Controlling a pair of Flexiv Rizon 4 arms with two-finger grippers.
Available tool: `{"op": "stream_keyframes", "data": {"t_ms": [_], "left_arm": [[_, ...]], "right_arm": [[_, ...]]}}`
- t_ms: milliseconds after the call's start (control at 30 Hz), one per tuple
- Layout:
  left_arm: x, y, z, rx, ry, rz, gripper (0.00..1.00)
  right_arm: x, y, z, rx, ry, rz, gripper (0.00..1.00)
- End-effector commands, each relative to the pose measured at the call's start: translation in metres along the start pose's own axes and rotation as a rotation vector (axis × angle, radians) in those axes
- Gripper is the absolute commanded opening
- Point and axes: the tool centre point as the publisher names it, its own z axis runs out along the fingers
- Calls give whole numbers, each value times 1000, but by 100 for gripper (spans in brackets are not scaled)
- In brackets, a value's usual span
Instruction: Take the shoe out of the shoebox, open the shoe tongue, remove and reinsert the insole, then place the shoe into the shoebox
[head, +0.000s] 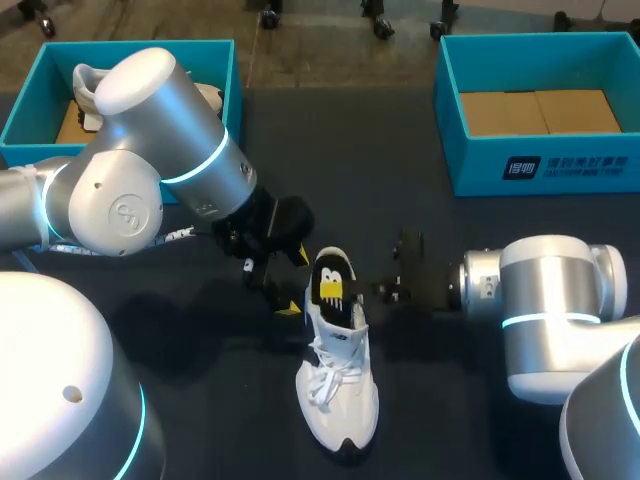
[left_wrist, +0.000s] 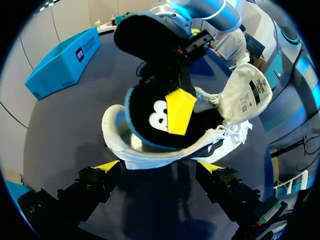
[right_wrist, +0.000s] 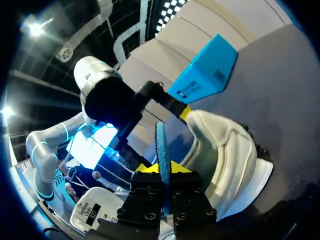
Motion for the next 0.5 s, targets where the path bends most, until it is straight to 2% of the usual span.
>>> {"op": "stream_keyframes", "data": {"t_ms": [33, 133, 167, 200, 333, 500], "left_arm": [[0, 0, 2, 1, -1, 0, 100], [0, 0, 2, 1, -1, 0, 100], [0, 0, 2, 1, -1, 0, 100], [0, 0, 2, 1, -1, 0, 100], [0, 0, 2, 1, -1, 0, 100], [0, 0, 2, 1, -1, 0, 100]], "right_arm": [[-2, -9, 4, 26, -12, 22, 0], [1, -8, 1, 16, -23, -1, 0], [2, -7, 1, 13, -26, -8, 11], [5, -3, -1, 9, -32, -23, 39], [10, 9, -4, 6, -52, -68, 45], [13, 21, -6, 12, -63, -101, 44]]}}
